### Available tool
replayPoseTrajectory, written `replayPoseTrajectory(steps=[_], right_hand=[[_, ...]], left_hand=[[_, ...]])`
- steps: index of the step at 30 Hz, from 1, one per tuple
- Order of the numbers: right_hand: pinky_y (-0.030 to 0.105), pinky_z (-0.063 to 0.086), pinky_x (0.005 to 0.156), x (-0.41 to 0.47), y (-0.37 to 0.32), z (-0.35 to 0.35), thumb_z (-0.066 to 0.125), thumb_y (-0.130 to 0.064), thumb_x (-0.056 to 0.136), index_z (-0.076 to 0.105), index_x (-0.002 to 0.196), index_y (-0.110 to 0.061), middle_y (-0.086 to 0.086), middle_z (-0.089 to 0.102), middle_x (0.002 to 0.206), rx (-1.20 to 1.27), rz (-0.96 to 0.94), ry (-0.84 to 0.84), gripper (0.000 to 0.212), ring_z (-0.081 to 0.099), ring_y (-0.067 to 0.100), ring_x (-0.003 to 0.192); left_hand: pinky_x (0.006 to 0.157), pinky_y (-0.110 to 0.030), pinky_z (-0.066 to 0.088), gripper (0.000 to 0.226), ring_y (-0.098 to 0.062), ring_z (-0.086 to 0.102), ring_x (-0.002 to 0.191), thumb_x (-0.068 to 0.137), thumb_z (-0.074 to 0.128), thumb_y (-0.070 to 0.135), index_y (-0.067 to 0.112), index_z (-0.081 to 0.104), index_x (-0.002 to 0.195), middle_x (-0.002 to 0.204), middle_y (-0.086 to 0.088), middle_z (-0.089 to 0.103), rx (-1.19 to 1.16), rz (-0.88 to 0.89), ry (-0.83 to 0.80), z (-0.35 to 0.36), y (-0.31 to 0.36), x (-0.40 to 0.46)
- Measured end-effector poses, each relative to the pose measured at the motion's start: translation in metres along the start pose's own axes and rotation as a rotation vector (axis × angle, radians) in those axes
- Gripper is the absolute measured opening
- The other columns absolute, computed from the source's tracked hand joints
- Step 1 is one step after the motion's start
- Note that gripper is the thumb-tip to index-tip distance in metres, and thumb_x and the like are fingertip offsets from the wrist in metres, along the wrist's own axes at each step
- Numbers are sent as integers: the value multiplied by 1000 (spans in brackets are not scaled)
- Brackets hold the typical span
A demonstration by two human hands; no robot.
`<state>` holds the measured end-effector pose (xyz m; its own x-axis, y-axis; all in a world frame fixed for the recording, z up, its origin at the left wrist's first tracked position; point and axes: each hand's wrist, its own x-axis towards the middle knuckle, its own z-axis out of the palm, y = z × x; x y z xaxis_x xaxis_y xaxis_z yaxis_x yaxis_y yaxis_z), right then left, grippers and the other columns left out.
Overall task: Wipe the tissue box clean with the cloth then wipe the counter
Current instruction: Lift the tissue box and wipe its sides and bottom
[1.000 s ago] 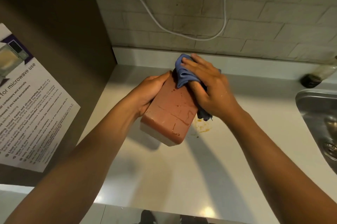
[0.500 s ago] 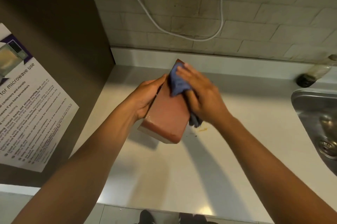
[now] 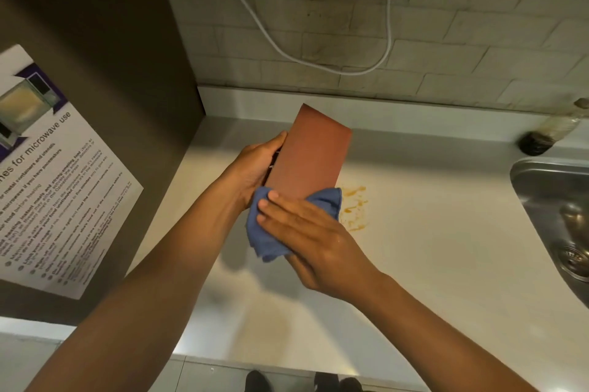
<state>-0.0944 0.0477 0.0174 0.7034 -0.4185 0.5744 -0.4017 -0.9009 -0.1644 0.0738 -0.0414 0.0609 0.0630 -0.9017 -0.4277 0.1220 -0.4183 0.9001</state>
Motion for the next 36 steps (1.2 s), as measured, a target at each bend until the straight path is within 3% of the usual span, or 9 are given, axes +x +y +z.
replayPoseTrajectory(steps=[5,13,16,18,20,22,27,32,36], right_hand=[[43,39,114,-7,15,1,59,-5,93,58,134,0,13,53,144,-37,-43,24,41,42,28,141],[41,37,115,33,45,-23,55,-3,94,53,140,-5,5,48,149,65,477,290,46,32,25,146],[39,38,114,46,58,-42,49,-6,98,56,139,-14,-25,36,142,201,761,490,42,36,26,145],[40,48,104,51,64,-50,46,-17,102,65,127,-24,-21,51,135,335,924,576,32,53,25,132],[39,54,80,47,67,-49,45,-24,102,69,110,-26,-8,71,103,459,977,590,25,66,14,94],[37,53,79,40,60,-46,47,-23,102,68,115,-22,-4,70,101,448,937,559,25,65,12,89],[40,39,114,23,28,-26,51,-5,96,59,133,-4,7,57,141,273,641,503,39,48,21,137],[43,34,117,17,11,-12,57,0,95,55,135,3,11,52,144,46,391,381,40,39,31,142],[44,36,115,34,10,-19,46,-15,104,61,129,5,16,60,136,-74,296,326,35,43,33,138]], left_hand=[[68,-30,55,44,-21,71,72,92,61,50,8,72,95,81,-9,75,-66,-24,-24,3,-10,1],[88,-39,56,32,-29,69,95,96,59,34,9,73,112,111,-22,72,-135,127,-119,10,-10,-11],[70,-33,56,30,-19,65,73,102,50,35,13,71,104,83,-8,72,-84,196,-174,16,-15,-21],[69,-32,54,32,-18,65,74,104,44,35,18,71,98,82,-4,70,-54,233,-165,19,-22,-25],[79,-42,56,40,-26,69,83,105,38,42,17,69,100,89,-11,72,-19,275,-114,19,-25,-29],[90,-54,56,54,-39,69,92,104,30,51,11,66,106,98,-23,71,16,294,-84,18,-25,-31],[102,-56,48,78,-41,66,107,98,20,68,9,71,106,107,-20,73,42,190,-28,16,-13,-32],[104,-51,47,59,-30,70,102,101,33,56,31,82,80,95,-5,79,-66,150,104,12,-14,-27],[92,-41,51,35,-14,67,87,105,38,35,19,69,105,93,2,70,-72,190,25,11,-12,-34]])
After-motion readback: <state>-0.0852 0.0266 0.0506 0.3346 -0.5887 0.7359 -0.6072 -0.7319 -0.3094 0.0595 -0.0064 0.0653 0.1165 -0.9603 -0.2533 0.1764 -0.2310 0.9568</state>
